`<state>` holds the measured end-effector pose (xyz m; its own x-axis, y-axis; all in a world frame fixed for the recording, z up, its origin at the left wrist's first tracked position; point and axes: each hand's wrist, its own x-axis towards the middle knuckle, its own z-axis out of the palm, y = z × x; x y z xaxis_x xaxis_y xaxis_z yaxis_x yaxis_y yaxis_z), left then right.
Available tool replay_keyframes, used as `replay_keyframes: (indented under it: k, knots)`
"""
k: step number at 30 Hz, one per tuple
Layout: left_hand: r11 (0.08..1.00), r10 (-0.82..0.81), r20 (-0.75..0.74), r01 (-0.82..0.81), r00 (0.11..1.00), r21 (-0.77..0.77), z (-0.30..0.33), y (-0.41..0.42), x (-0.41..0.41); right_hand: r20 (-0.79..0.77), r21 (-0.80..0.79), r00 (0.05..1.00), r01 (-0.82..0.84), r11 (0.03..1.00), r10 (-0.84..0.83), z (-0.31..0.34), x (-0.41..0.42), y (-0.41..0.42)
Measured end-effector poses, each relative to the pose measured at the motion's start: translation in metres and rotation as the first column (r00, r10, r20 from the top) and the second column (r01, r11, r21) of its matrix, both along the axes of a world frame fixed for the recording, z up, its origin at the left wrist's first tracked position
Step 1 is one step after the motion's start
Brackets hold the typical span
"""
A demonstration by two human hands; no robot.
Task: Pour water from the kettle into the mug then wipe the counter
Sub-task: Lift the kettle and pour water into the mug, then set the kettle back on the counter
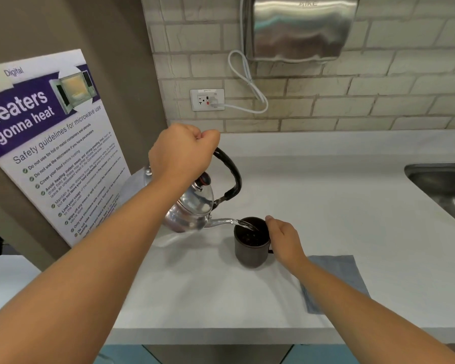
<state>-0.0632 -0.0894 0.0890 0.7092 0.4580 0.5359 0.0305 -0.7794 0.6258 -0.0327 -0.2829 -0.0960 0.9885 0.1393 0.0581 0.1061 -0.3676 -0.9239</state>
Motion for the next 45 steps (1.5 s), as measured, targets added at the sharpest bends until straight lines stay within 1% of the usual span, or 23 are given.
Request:
replay_keyframes:
  k: [3,6,10,13,16,18,21,22,24,27,30,32,34,37,41,43,45]
  knots:
    - [0.989,0.014,0.008,-0.012,1.000,-0.147,-0.012,0.011,-0.003,-0.007,-0.003,1.000,-0.008,1.000,0.008,0.000,0.000,0.000]
    - [0.956,0.045,0.010,-0.040,0.999,-0.290,-0.026,0.024,-0.005,-0.013,0.003,1.000,-0.015,1.000,0.015,0.000,0.001,-0.001]
    - [0.889,0.001,0.077,0.034,0.997,-0.457,-0.042,0.035,-0.008,-0.023,0.017,0.999,-0.034,0.999,0.035,0.002,-0.001,-0.003]
    - [0.810,0.007,0.118,0.063,0.993,-0.583,-0.048,0.041,-0.007,-0.039,0.001,0.998,-0.050,0.999,0.050,0.003,0.000,-0.003]
    - [0.696,0.043,0.158,0.084,0.987,-0.714,-0.050,0.047,-0.003,-0.052,-0.041,0.997,-0.067,0.997,0.065,0.004,0.001,-0.006]
    - [0.633,0.060,0.184,0.105,0.981,-0.767,-0.047,0.052,0.000,-0.063,-0.095,0.995,-0.083,0.992,0.077,0.007,0.002,-0.008]
    - [0.579,0.075,0.204,0.124,0.976,-0.806,-0.039,0.056,0.008,-0.009,-0.233,0.999,-0.051,0.971,0.050,0.021,0.010,-0.010]
    - [0.560,0.079,0.213,0.133,0.974,-0.818,-0.036,0.058,0.014,0.024,-0.248,0.999,-0.024,0.968,0.031,0.030,0.014,-0.009]
    - [0.544,0.087,0.233,0.149,0.969,-0.826,-0.034,0.060,0.026,0.077,-0.203,0.997,0.021,0.979,-0.005,0.055,0.024,-0.004]
    - [0.547,0.086,0.271,0.182,0.959,-0.817,-0.039,0.062,0.051,0.167,-0.092,0.986,0.031,0.995,-0.016,0.098,0.046,0.015]
    - [0.563,0.096,0.287,0.186,0.953,-0.805,-0.051,0.064,0.078,0.257,-0.019,0.966,-0.017,1.000,0.021,0.131,0.071,0.044]
    - [0.567,0.103,0.275,0.171,0.956,-0.806,-0.059,0.066,0.096,0.280,-0.010,0.958,-0.060,0.998,0.060,0.140,0.090,0.067]
    - [0.564,0.118,0.255,0.147,0.960,-0.812,-0.070,0.069,0.113,0.281,-0.050,0.952,-0.109,0.993,0.118,0.138,0.108,0.089]
    - [0.563,0.136,0.206,0.095,0.969,-0.821,-0.088,0.074,0.135,0.305,-0.110,0.934,-0.159,0.981,0.186,0.119,0.134,0.114]
    - [0.562,0.135,0.168,0.064,0.977,-0.825,-0.112,0.083,0.158,0.324,-0.077,0.930,-0.155,0.985,0.172,0.087,0.163,0.127]
    - [0.572,0.133,0.158,0.054,0.978,-0.819,-0.121,0.086,0.165,0.334,-0.085,0.923,-0.172,0.981,0.191,0.073,0.174,0.131]
    - [0.558,0.146,0.135,0.031,0.980,-0.829,-0.129,0.089,0.168,0.343,-0.095,0.913,-0.200,0.975,0.221,0.062,0.183,0.134]
